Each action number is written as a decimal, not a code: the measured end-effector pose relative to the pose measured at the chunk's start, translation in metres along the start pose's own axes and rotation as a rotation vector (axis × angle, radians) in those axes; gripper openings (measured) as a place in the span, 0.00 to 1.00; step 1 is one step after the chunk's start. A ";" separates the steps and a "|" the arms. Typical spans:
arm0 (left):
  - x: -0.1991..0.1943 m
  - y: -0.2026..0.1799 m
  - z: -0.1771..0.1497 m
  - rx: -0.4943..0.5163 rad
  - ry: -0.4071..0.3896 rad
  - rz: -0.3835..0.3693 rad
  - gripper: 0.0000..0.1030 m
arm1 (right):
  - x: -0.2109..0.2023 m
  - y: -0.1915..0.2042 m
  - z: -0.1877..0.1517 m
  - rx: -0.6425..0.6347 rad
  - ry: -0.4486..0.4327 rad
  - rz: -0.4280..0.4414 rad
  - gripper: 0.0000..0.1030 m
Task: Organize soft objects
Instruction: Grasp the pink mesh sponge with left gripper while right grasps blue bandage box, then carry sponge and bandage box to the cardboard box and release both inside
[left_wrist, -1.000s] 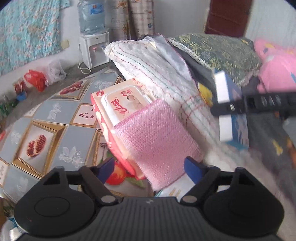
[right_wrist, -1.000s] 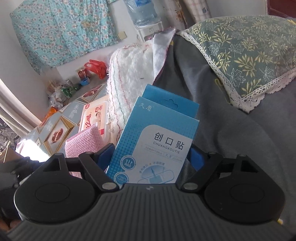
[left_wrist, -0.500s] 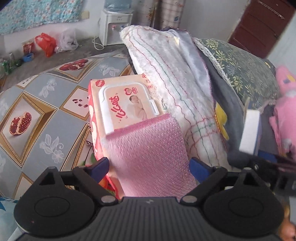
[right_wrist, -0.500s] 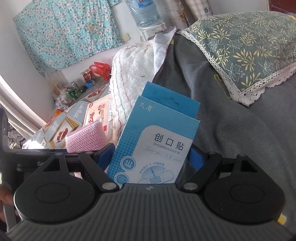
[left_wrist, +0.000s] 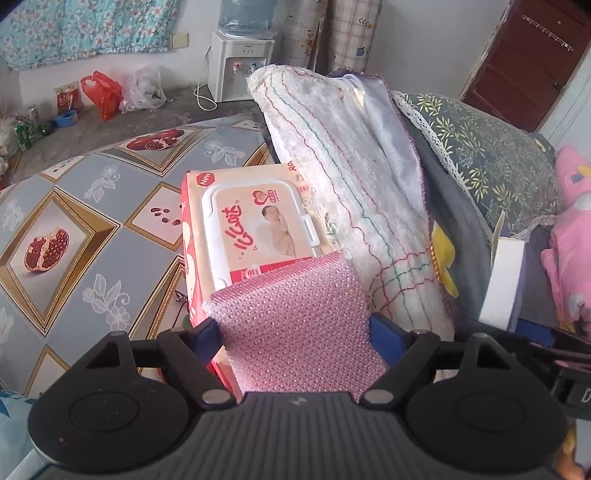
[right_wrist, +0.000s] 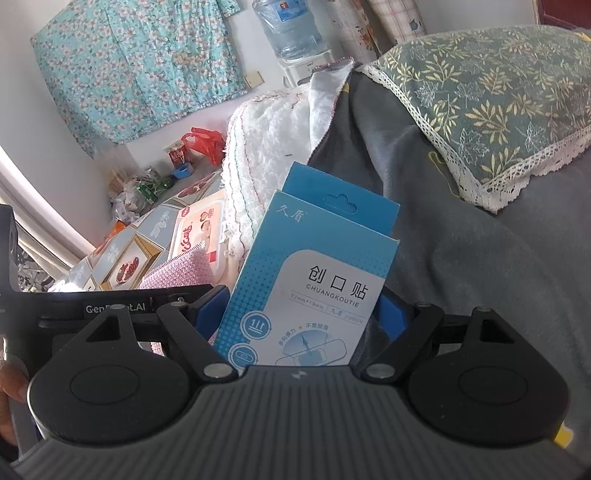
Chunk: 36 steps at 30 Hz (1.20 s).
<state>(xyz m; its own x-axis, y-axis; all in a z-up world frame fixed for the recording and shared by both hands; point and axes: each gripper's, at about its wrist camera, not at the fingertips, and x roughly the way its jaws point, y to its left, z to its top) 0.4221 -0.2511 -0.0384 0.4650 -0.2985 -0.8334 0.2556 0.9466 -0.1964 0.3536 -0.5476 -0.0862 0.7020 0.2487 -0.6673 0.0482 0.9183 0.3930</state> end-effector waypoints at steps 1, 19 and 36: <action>-0.003 0.000 0.000 0.001 -0.004 -0.003 0.81 | -0.002 0.001 0.000 -0.005 -0.003 -0.002 0.80; -0.147 0.038 -0.015 -0.009 -0.167 -0.004 0.80 | -0.088 0.079 -0.006 -0.121 -0.109 0.077 0.79; -0.321 0.218 -0.113 -0.159 -0.319 0.183 0.81 | -0.137 0.333 -0.055 -0.393 -0.024 0.509 0.79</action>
<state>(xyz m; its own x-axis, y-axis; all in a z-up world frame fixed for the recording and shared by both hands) 0.2327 0.0645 0.1285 0.7366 -0.1225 -0.6651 0.0214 0.9872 -0.1581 0.2349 -0.2590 0.1014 0.5844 0.6803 -0.4424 -0.5559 0.7328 0.3924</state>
